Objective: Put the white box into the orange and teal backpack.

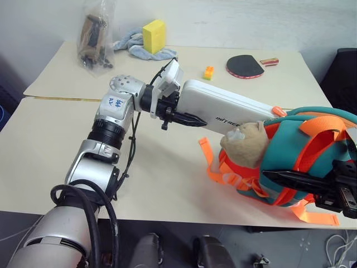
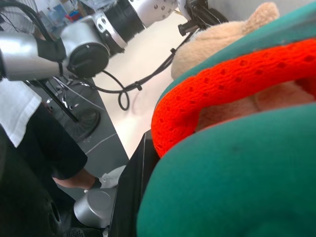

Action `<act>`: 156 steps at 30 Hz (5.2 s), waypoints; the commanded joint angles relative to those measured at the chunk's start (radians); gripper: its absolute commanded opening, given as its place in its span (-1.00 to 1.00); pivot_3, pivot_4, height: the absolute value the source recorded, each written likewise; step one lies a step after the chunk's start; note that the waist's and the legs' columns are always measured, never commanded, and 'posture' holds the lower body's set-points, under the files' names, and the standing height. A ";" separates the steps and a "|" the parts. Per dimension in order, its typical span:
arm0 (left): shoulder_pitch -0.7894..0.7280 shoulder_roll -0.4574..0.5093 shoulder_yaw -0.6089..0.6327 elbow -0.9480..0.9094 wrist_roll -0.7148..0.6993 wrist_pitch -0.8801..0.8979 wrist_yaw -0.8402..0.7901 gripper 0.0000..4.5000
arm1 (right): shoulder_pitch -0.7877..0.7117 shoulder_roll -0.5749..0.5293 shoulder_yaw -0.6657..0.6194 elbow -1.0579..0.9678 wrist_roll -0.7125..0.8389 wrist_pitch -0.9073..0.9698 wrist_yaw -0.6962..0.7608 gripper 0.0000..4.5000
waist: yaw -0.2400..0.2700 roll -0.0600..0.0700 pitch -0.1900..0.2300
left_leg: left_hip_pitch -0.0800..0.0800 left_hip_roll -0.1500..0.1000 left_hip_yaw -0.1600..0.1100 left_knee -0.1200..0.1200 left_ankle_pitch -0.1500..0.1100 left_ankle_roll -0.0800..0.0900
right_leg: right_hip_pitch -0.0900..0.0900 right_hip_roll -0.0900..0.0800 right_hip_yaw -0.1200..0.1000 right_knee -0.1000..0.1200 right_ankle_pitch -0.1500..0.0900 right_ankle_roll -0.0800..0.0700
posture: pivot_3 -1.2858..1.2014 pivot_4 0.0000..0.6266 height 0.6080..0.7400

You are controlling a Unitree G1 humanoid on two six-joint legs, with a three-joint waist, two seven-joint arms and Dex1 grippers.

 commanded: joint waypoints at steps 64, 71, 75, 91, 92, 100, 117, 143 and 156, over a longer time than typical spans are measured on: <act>-0.169 -0.121 -0.144 0.225 -0.137 -0.055 -0.112 -0.38 | 0.105 0.005 -0.118 -0.073 -0.028 -0.022 0.025 -0.99 | 0.004 -0.002 0.001 | -0.004 -0.001 -0.003 0.003 0.000 0.001 | -0.002 0.000 -0.001 0.002 0.000 0.000 | 0.03 -0.52 1.00; -0.129 -0.329 -0.145 0.232 -0.021 -0.060 -0.007 -0.38 | 0.125 0.037 -0.091 -0.115 -0.017 -0.056 -0.015 -0.99 | 0.002 -0.002 0.001 | -0.009 -0.001 -0.005 0.008 -0.001 0.002 | -0.004 0.000 -0.002 0.002 0.000 0.000 | 0.03 -0.52 1.00; -0.136 -0.383 -0.110 0.257 0.027 -0.067 0.063 -0.07 | 0.143 0.055 -0.083 -0.134 -0.015 -0.073 -0.034 -1.00 | -0.001 -0.002 0.001 | -0.010 -0.001 -0.006 0.009 -0.001 0.002 | -0.005 0.001 -0.003 0.003 0.000 0.000 | 0.03 -0.52 1.00; -0.007 0.107 -0.058 -0.271 -0.346 0.410 -0.112 0.99 | 0.229 0.124 -0.040 -0.169 -0.046 -0.154 -0.076 -1.00 | -0.003 0.000 0.000 | -0.013 -0.001 -0.016 0.011 0.000 -0.001 | -0.004 0.001 -0.008 0.006 0.000 0.000 | 0.03 -0.52 1.00; 0.007 0.099 -0.054 -0.316 -0.346 0.430 -0.112 0.99 | 0.231 0.123 -0.040 -0.167 -0.044 -0.157 -0.077 -1.00 | 0.000 0.000 0.000 | -0.012 -0.001 -0.019 0.011 0.001 -0.001 | -0.002 0.000 -0.010 0.006 0.000 0.000 | 0.03 -0.52 1.00; 0.080 -0.060 -0.132 -0.459 -0.255 0.439 0.033 0.99 | 0.241 0.116 -0.033 -0.171 -0.038 -0.178 -0.085 -1.00 | 0.021 0.002 -0.001 | -0.010 -0.005 -0.029 0.016 0.001 0.001 | 0.009 0.000 -0.012 0.000 0.000 0.000 | 0.03 -0.52 1.00; 0.133 -0.184 -0.128 -0.434 -0.107 0.343 0.218 -0.42 | 0.273 0.153 -0.013 -0.189 -0.048 -0.236 -0.116 -1.00 | 0.022 0.002 -0.001 | -0.011 -0.005 -0.032 0.015 0.002 0.000 | 0.010 0.001 -0.015 0.000 0.000 0.000 | 0.03 -0.52 1.00; 0.223 -0.087 -0.233 0.118 0.367 -0.340 0.304 -0.81 | 0.336 0.188 -0.139 -0.054 -0.301 -0.266 0.094 -1.00 | 0.025 0.003 -0.002 | -0.011 -0.005 -0.037 0.014 0.000 0.003 | 0.012 0.000 -0.021 -0.003 0.000 0.000 | 0.03 -0.52 1.00; 0.314 0.096 -0.071 -0.199 0.158 0.068 0.045 0.31 | 0.438 0.133 -0.201 0.082 -0.634 -0.269 0.289 0.31 | 0.003 0.005 -0.002 | -0.003 -0.005 -0.037 0.007 0.002 -0.003 | 0.017 0.000 -0.022 -0.004 -0.001 -0.002 | 0.03 -0.52 1.00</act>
